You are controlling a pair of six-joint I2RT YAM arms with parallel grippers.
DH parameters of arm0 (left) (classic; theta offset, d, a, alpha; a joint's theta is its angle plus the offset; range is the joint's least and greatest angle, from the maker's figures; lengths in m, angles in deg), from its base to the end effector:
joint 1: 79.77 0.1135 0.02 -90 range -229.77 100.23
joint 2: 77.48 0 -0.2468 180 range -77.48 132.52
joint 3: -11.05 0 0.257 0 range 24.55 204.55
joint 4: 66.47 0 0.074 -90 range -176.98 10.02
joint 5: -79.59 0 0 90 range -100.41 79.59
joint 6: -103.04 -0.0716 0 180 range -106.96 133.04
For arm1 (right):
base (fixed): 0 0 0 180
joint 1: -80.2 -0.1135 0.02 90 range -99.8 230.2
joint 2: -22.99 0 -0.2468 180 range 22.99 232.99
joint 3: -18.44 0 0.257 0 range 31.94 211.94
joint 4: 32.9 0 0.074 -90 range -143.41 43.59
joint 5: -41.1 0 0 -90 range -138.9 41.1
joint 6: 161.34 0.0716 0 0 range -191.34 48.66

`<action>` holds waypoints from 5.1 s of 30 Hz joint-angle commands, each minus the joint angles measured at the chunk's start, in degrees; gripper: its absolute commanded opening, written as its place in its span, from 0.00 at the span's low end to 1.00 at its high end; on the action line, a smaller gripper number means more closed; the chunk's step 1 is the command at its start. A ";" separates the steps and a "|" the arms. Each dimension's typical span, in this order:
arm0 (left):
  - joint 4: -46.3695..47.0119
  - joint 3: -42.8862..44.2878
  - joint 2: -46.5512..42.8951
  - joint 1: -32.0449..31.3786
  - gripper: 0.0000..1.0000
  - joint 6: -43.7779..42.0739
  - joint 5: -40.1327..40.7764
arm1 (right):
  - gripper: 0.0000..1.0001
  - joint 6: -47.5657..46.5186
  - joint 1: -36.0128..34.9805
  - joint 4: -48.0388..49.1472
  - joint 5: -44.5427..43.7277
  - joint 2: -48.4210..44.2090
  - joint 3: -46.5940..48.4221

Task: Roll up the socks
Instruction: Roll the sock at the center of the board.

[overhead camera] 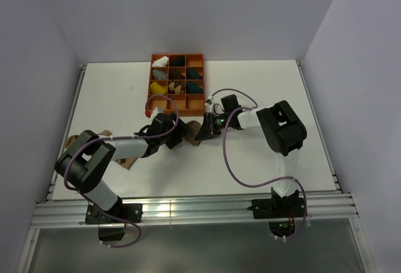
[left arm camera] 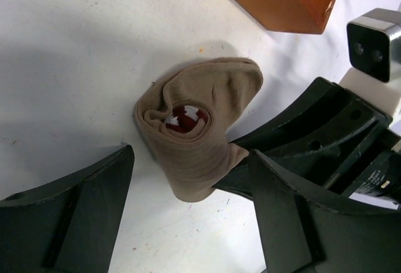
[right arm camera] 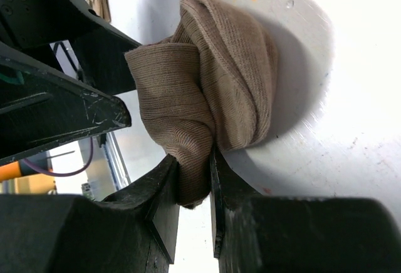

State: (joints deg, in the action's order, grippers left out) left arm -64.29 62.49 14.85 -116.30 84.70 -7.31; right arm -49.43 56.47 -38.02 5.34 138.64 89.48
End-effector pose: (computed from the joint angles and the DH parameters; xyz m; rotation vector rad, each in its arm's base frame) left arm 0.2738 -0.1980 0.1009 -0.7616 2.3017 -0.9042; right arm 0.3288 0.2080 0.0671 -0.4983 2.4393 1.5031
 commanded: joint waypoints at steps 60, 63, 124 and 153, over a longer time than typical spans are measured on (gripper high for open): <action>-17.62 7.24 7.77 -0.20 0.11 -4.16 0.16 | 0.40 8.23 -1.24 17.98 -25.06 -3.86 -6.47; -18.49 7.59 7.42 -0.20 0.10 -4.77 0.25 | 0.21 8.76 -1.24 18.60 -24.36 -3.86 -7.44; -35.02 21.92 14.28 -0.38 0.06 -16.29 -1.68 | 0.63 -17.87 -32.96 24.93 -73.57 -16.17 -17.02; -29.32 16.30 -0.30 6.74 0.77 -14.80 -3.36 | 0.00 -13.92 -23.57 9.46 -45.31 -13.70 -12.01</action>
State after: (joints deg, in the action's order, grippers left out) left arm -94.65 80.39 19.31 -110.58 69.34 -10.11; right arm -65.78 30.77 -18.81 -53.02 125.40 76.75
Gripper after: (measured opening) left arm 0.765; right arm 0.122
